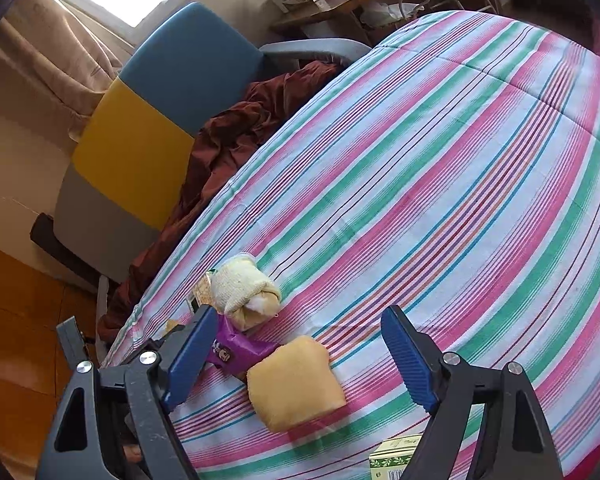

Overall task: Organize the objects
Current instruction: 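Grasp the yellow sponge with left tool while right tool approaches the second purple packet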

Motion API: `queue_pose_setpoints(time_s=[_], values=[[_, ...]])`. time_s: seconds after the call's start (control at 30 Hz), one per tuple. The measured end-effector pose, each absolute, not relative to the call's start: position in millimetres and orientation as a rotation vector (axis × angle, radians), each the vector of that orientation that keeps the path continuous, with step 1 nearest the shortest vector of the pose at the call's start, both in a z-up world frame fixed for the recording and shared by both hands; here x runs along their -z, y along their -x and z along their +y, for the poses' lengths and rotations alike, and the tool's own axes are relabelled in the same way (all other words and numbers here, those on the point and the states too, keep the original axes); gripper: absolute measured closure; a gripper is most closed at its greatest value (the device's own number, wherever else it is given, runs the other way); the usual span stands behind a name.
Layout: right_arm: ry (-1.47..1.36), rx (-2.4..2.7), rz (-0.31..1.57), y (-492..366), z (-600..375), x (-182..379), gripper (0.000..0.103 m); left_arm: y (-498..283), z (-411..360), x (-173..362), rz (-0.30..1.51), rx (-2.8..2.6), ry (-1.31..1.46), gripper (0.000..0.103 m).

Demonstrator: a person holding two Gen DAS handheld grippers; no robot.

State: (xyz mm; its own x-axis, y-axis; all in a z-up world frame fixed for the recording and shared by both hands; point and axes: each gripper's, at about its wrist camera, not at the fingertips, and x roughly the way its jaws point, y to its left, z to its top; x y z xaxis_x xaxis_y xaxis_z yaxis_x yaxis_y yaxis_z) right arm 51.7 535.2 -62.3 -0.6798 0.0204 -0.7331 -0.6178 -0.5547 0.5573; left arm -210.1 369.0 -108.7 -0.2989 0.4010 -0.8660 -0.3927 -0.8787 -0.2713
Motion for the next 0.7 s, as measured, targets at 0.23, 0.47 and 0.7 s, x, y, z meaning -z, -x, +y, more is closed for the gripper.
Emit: queue_pose_setpoints(time_s=[0.23, 0.47, 0.7], values=[[0.942, -2.224, 1.230, -58.0, 548.0, 65.3, 0.019, 153.9, 345.8, 103.3, 0.122, -2.187, 1.367, 0.049], [1.155, -2.317, 1.131, -30.2, 525.4, 73.6, 0.019, 96.4, 326.6, 99.4, 0.204, -2.151, 1.313, 0.049], [1.228, -2.316, 0.986, -21.4, 514.3, 78.8, 0.018, 61.0, 310.6, 96.7, 0.247, -2.135, 1.274, 0.049]])
